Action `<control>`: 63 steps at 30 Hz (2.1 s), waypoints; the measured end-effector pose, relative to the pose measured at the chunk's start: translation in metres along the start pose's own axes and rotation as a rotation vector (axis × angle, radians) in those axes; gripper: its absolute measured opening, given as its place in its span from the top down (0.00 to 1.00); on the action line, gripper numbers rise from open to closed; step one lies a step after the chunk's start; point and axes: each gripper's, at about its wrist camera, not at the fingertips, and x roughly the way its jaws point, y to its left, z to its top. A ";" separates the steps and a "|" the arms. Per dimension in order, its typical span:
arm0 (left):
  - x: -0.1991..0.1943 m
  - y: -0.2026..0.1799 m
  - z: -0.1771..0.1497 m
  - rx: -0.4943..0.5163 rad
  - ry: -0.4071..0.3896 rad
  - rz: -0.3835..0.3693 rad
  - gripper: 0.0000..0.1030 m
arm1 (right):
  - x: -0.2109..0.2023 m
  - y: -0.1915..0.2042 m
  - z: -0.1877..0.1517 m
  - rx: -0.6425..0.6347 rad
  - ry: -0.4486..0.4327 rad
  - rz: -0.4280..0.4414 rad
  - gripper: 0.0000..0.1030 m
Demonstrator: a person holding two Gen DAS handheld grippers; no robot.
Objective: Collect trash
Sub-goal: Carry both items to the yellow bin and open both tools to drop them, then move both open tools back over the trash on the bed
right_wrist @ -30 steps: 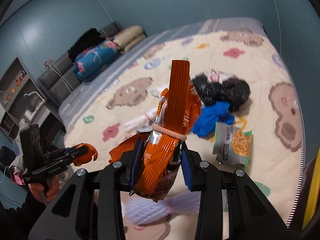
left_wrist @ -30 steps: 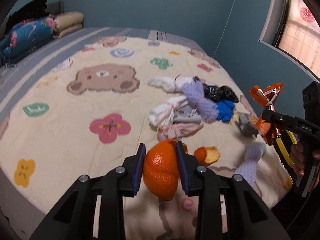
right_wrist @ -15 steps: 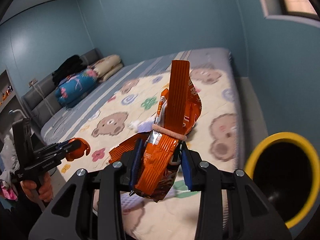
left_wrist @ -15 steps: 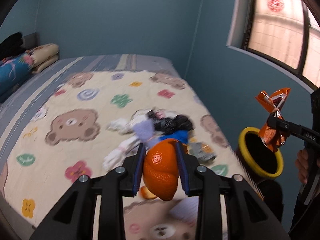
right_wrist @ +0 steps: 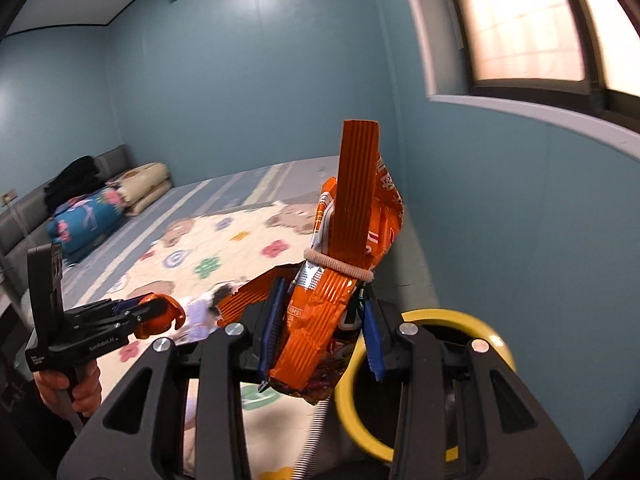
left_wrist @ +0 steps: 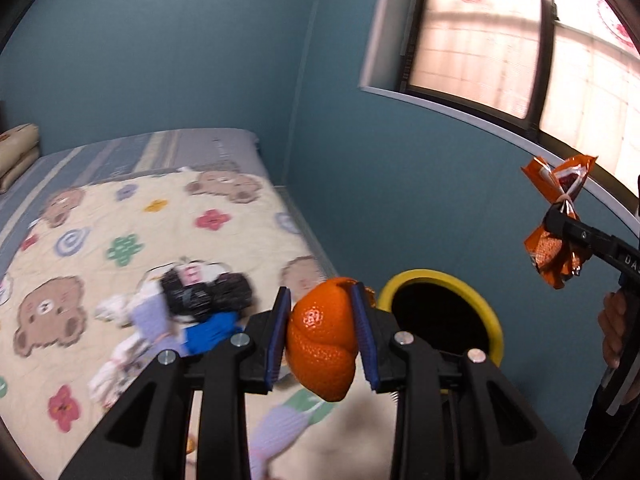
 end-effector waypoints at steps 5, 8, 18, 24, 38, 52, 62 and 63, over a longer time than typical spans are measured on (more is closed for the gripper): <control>0.035 -0.034 0.004 0.033 0.024 -0.064 0.71 | -0.004 -0.025 0.005 0.013 -0.025 -0.115 0.66; 0.056 -0.050 0.002 0.043 0.044 -0.104 0.71 | 0.001 -0.040 0.004 0.026 -0.028 -0.165 0.66; 0.131 -0.090 -0.011 0.055 0.143 -0.183 0.71 | 0.057 -0.083 -0.020 0.113 0.046 -0.277 0.66; 0.170 -0.100 -0.024 0.044 0.196 -0.212 0.71 | 0.091 -0.112 -0.041 0.182 0.111 -0.302 0.66; 0.194 -0.119 -0.036 0.060 0.228 -0.240 0.43 | 0.112 -0.142 -0.058 0.233 0.128 -0.357 0.53; 0.139 -0.091 -0.034 0.129 0.110 -0.083 0.16 | 0.093 -0.117 -0.059 0.258 0.090 -0.273 0.36; 0.076 -0.027 -0.027 0.096 0.009 0.037 0.09 | 0.088 -0.049 -0.048 0.170 0.058 -0.147 0.26; 0.070 -0.022 -0.027 0.091 0.002 0.049 0.08 | 0.088 -0.042 -0.047 0.160 0.055 -0.139 0.26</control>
